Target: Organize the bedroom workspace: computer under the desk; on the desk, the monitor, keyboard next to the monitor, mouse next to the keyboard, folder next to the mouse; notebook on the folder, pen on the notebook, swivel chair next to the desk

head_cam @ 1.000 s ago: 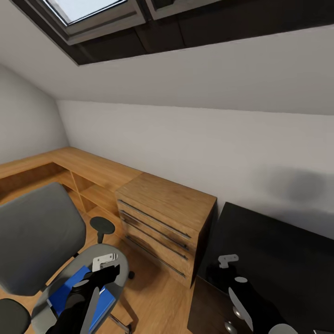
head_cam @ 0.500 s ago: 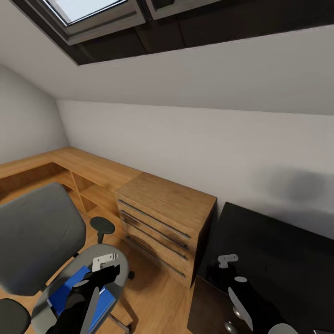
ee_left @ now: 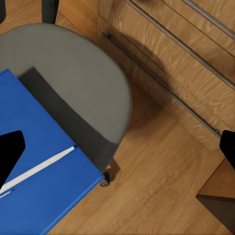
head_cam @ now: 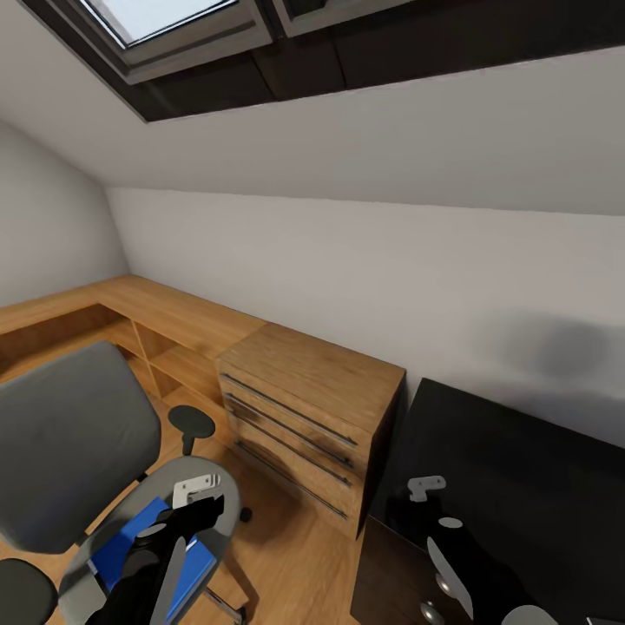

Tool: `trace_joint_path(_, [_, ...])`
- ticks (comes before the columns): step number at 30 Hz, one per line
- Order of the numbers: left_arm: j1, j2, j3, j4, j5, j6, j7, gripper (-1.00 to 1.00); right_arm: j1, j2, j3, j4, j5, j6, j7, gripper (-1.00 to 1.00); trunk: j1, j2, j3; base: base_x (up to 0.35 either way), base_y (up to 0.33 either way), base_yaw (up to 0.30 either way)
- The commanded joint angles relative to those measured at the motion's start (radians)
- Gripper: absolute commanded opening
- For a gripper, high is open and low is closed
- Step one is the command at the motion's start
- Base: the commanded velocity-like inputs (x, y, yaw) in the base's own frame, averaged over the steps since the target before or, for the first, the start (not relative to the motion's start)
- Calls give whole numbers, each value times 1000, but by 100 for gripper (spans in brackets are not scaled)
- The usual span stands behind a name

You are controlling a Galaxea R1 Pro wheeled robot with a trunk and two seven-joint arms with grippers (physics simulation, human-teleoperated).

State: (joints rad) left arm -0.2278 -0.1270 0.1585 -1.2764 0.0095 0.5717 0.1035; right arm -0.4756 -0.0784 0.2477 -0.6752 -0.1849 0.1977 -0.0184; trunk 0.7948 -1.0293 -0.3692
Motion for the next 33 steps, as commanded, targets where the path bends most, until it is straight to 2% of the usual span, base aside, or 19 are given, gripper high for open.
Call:
trace_joint_path(1, [-1, -1, 1, -1, 1, 5, 2, 100, 0, -1, 5, 17, -10, 8, -1, -100, 0, -1, -1, 0, 0, 0])
trace_joint_path(7, [-2, 0, 1, -3, 0, 3, 2, 100, 0, -1, 5, 16, -10, 8, -1, -100, 0, -1, -1, 0, 0, 0])
trace_joint_path(15, [-1, 0, 1, -66, 0, 3, 2, 100, 0, -1, 5, 10, -10, 8, -3, -100, -30, 55, 24, 0, 0, 0])
trace_joint_path(20, [-1, -1, 1, -74, 0, 3, 2, 100, 1, -5, -13, -105, -9, 15, -4, -100, -50, 90, 39, -9, 0, 0])
trace_joint_path(24, [0, -2, 1, -75, 0, 4, 2, 100, 4, -6, -22, -194, -8, 39, -9, -100, -65, 118, 52, -218, 0, 0])
trace_joint_path(27, [2, -2, 1, -75, 0, 4, 2, 100, 5, -7, -60, -234, -26, 47, -11, -100, -76, 139, 61, -311, 0, 0])
trace_joint_path(30, [10, -3, 1, -74, 0, 5, 2, 100, 15, -7, -160, -327, -70, 97, -13, -100, -88, 160, 71, -332, 0, 0])
trace_joint_path(33, [24, -4, 1, -72, -1, 6, 2, 100, 46, -8, -213, -426, -84, 169, -14, -100, -99, 181, 80, -338, 0, 0])
